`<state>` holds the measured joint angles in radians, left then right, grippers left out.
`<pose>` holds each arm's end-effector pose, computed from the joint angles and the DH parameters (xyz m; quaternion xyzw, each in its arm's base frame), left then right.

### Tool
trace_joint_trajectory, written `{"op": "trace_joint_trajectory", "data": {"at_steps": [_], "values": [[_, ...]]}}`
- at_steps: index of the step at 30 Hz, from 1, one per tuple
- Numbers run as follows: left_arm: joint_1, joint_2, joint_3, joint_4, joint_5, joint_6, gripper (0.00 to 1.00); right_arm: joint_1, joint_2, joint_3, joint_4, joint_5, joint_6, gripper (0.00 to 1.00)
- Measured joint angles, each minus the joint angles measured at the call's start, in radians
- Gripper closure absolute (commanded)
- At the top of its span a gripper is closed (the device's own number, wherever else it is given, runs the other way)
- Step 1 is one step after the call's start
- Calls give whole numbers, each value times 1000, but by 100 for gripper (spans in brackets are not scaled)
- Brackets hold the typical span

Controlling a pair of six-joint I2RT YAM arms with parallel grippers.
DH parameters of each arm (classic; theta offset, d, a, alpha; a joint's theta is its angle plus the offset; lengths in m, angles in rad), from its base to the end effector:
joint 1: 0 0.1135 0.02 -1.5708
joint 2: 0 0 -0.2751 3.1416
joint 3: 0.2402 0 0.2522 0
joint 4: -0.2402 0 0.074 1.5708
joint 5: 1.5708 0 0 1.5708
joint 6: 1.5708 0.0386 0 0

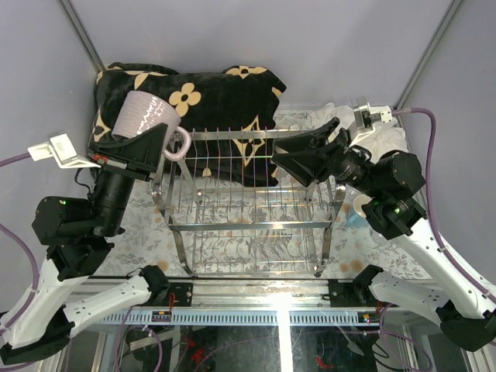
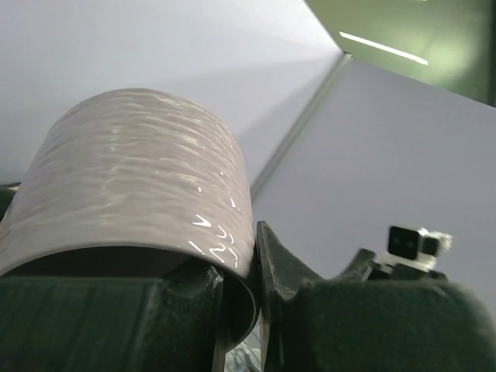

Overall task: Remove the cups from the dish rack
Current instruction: Place the cup at the center of the board.

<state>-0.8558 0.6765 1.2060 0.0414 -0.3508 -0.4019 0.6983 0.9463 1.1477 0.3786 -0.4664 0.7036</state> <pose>0.0620 -0.0512 0.5208 -0.0430 0.4944 -0.4407 0.7480 0.1251 0.1277 0.5039 -0.2021 0.4631 0.6360 0.5833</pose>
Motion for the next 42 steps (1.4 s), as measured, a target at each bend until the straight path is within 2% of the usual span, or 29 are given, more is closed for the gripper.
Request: {"op": "trace_joint_trajectory", "data": {"at_steps": [13,23,32,38,42], "values": [[0,-15,26,-128,-433,131,100,0,-83,-59,-33,6,-50,34],[0,-23,26,-207,-690,171,100,0,-127,-67,-65,37,-106,34],[0,-20,-9,-326,-820,145,100,0,-148,-66,-128,87,-188,32],[0,46,-14,-437,-821,59,100,0,-169,-62,-158,95,-237,31],[6,65,-27,-454,-819,5,100,0,-195,-62,-176,111,-257,29]]}}
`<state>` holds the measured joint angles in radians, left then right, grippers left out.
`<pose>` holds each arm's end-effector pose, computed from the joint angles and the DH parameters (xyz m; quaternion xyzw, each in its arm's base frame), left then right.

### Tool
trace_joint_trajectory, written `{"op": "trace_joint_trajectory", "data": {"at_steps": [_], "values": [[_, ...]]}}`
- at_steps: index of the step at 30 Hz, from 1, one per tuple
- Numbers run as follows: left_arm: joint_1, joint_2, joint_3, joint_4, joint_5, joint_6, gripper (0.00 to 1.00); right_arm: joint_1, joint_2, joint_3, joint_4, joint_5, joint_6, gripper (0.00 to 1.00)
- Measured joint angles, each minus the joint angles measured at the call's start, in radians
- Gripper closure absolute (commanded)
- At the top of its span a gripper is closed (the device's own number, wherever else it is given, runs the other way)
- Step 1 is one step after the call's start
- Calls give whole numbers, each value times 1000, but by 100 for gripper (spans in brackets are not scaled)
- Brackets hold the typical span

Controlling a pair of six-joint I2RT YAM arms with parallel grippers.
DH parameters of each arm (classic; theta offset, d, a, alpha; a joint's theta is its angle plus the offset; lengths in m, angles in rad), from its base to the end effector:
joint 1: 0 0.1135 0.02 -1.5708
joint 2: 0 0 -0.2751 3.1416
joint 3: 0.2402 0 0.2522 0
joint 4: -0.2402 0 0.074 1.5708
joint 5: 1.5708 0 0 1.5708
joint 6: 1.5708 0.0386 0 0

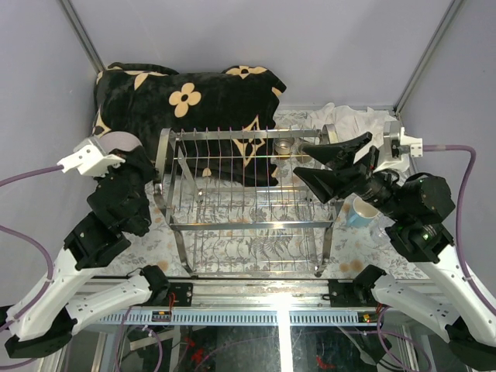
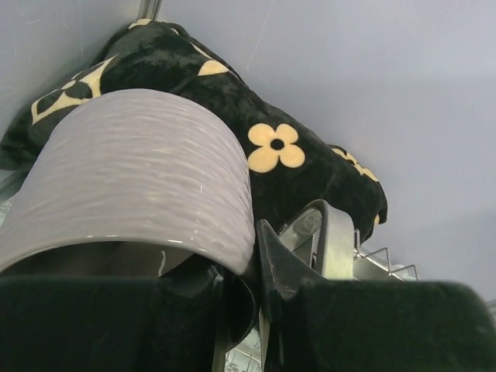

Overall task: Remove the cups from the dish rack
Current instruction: Place the cup at the center of the board.

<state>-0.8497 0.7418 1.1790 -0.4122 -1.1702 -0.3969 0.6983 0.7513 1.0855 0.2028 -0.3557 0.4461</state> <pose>0.0945 -0.0537 0.4597 -0.2546 0.6560 -0.0353 0.7097 0.0874 0.0909 0.4947 -0.2137 0.4632 0.5368 0.6720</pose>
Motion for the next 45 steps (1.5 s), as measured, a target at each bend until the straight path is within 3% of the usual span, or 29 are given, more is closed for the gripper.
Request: {"op": "trace_joint_trajectory", "data": {"at_steps": [8,17,28,45], "values": [[171,-19,-76,-30,74,-98,100,0,-46,2,-11,0,-14,29],[446,59,-184,-124,363,-173,100,0,-41,4,-34,1,-21,28],[626,56,-238,-127,565,-205,100,0,-36,4,-37,6,-25,28],[1013,119,-390,-116,940,-218,100,0,-36,4,-53,26,-41,27]]}}
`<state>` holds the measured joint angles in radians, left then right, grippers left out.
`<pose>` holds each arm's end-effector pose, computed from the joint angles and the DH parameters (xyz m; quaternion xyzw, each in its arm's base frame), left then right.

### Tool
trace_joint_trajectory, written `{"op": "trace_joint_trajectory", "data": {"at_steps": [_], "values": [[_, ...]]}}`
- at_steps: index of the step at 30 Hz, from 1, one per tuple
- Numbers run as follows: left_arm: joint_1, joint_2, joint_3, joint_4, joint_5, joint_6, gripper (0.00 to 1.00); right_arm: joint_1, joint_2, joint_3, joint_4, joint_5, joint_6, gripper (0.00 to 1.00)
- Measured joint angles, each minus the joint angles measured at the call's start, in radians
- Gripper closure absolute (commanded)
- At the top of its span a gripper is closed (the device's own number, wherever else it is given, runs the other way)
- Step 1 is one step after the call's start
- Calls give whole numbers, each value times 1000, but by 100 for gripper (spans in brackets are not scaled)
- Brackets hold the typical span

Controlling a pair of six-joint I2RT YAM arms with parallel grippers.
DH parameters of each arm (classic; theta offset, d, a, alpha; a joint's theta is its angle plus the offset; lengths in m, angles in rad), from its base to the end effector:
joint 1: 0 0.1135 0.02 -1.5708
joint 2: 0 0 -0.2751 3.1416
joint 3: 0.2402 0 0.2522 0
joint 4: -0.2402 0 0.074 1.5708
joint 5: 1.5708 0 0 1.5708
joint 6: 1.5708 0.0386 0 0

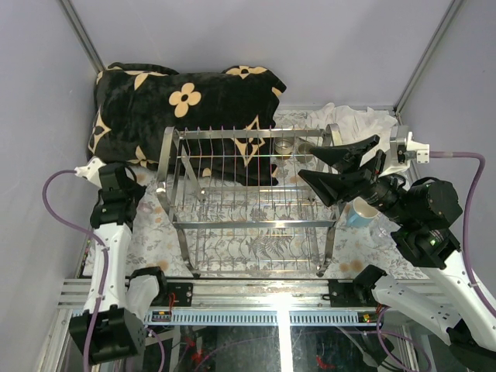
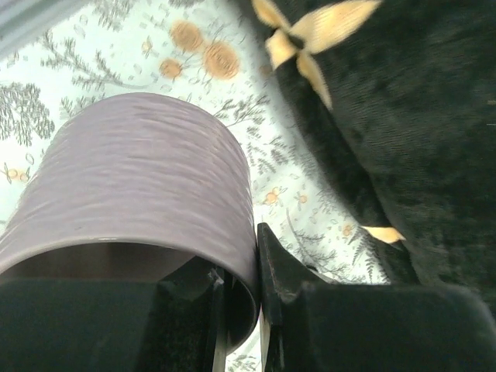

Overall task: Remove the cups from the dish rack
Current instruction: Place the cup at the center of the board.

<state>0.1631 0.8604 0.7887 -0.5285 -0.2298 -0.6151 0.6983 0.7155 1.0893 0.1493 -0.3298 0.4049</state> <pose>0.1775 0.0381 0.3013 -0.3828 0.7927 -0.0050 0.4743 0.0795 0.0830 0.4945 -0.2127 0.4674 0.5176 0.6844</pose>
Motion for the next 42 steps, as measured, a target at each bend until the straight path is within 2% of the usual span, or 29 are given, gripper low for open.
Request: {"op": "trace_joint_trajectory", "data": {"at_steps": [3,6,29,33,40,42], "values": [[68,37,-33,5,74,-10,100,0,0,0,-2,4,-5,27],[92,72,-52,-2,117,-16,100,0,0,0,-2,8,-8,26],[100,379,-60,64,227,-5,100,0,-13,4,-36,34,-21,25],[100,417,-47,65,232,2,94,0,-13,4,-41,34,-21,25],[101,448,-27,71,237,11,91,0,-13,4,-41,35,-22,25],[101,465,-17,71,241,14,86,0,-13,4,-41,35,-21,25]]}}
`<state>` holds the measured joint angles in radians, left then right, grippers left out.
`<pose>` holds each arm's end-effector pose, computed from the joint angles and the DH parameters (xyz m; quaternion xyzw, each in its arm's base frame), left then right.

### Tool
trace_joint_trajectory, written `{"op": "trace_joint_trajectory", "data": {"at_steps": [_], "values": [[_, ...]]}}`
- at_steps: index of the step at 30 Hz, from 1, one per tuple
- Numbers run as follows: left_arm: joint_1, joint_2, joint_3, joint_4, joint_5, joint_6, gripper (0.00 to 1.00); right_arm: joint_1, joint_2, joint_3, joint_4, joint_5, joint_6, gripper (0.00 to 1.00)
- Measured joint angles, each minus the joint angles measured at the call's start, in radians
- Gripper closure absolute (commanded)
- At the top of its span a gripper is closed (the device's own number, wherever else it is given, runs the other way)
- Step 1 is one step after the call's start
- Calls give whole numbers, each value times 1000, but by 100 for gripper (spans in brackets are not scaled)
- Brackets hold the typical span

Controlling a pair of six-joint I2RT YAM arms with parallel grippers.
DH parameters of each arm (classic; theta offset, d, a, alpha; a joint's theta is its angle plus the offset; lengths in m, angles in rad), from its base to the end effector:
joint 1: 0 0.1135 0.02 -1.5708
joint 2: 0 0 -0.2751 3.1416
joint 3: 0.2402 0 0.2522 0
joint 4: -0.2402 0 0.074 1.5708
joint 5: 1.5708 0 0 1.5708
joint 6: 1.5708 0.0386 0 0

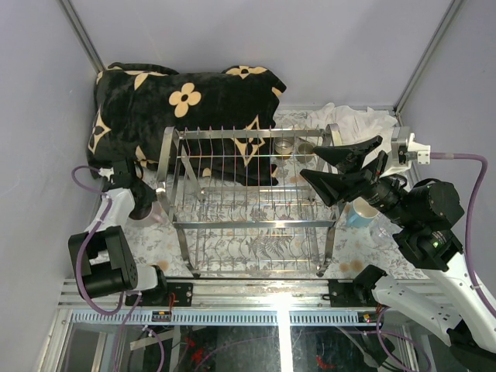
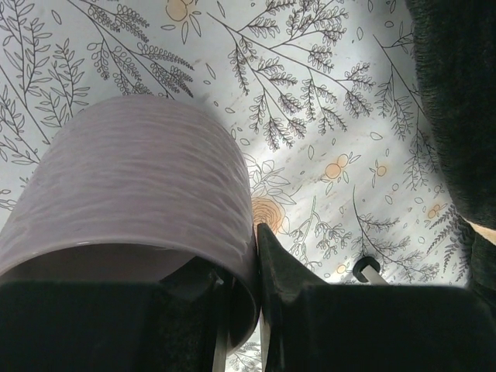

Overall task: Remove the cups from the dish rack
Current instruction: Place the cup at the center of the board.

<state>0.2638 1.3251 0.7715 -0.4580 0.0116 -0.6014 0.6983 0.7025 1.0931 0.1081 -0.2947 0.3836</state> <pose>0.2441 0.0655 0.2071 -0.4015 0.8733 -0.0519 0.2711 0.0779 0.0800 0.4931 -0.2038 0.4792 0.5022 0.6904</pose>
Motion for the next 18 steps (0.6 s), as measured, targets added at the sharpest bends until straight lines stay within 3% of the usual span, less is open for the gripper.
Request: {"op": "trace_joint_trajectory", "data": {"at_steps": [7,10,18], "values": [[0,47,32,18,16,10,63,0,0,0,-3,0,0,25],[0,46,40,27,19,11,59,0,0,0,-4,0,0,25],[0,22,43,31,19,11,35,0,0,0,-6,0,0,25]]}}
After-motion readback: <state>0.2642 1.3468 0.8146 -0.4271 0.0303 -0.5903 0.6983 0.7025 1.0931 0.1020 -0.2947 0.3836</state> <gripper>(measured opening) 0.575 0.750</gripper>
